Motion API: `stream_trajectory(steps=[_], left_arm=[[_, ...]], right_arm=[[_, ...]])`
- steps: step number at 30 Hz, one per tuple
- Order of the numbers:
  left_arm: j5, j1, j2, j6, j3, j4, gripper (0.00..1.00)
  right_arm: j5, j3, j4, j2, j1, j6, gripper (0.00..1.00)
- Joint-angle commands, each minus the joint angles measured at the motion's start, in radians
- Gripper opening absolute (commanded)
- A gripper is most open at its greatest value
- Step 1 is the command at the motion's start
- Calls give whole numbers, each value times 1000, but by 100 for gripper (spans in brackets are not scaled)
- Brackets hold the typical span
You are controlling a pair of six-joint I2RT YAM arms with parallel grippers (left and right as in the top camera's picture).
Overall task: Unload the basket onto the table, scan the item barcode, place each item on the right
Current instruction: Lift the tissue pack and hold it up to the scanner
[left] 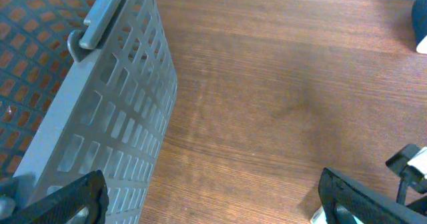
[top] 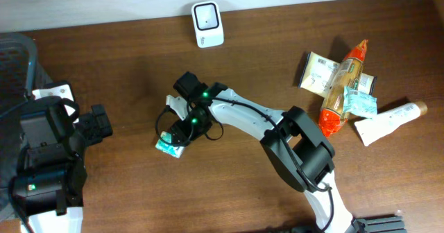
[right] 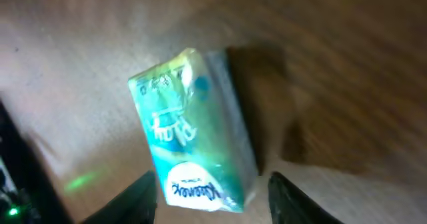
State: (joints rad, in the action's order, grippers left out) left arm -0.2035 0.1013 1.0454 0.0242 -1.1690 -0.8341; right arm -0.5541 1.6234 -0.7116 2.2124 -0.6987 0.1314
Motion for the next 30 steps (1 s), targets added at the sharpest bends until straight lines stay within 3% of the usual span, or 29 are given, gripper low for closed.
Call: stream_trajectory(steps=[1,4,7,10,16,23,30], left_arm=[[-11,5,0,10,-12,2,99],[-11,5,0,10,-12,2,99],[-11,5,0,10,-12,2,99],[-11,5,0,10,-12,2,99],[-11,5,0,10,-12,2,99],[-11,5,0,10,-12,2,99],[-11,5,0,10,-12,2,99]], right_arm=[[-65,13,-11,54,-8,106,41],[-71,13,-13,85,-6,166,29],[-133,23,-6,85,18,166,4],[-325,29,-7,76,68,147,4],[-998,32,86,56,206,48,4],[-998,32,84,-42,294,136,4],[-998,32,84,-299,495,210,4]])
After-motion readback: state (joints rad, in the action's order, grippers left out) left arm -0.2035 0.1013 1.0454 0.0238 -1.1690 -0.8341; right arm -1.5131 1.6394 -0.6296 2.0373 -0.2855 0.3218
